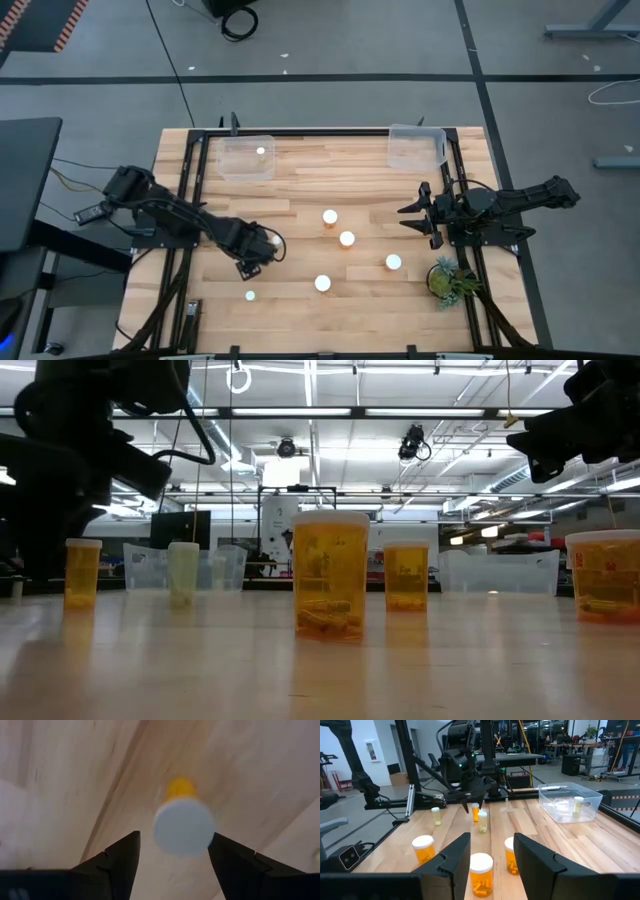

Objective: Pick and place medicine bottles into bin by pill shape (circle, oval)
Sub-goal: Put the orange tablet bottle into the left transparent bin

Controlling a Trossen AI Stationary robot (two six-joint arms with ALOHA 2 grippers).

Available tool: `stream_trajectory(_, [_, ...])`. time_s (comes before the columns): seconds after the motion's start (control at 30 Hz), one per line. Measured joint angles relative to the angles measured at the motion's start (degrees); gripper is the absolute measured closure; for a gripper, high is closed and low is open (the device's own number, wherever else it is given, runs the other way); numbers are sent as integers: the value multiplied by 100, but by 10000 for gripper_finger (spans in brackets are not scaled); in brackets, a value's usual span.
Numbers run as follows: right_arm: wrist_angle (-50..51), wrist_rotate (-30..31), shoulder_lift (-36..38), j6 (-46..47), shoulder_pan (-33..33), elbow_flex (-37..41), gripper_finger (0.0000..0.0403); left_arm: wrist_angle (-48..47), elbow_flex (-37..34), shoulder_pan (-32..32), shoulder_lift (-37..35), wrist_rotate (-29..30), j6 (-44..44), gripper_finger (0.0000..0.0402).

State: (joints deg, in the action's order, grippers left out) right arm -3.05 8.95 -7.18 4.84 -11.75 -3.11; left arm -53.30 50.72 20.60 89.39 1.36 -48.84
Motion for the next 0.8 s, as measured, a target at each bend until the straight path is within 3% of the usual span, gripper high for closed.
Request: stream_trajectory(0.8, [-2, 0, 0, 0, 0, 0, 246, 376, 0, -249, -3, 294, 70, 179])
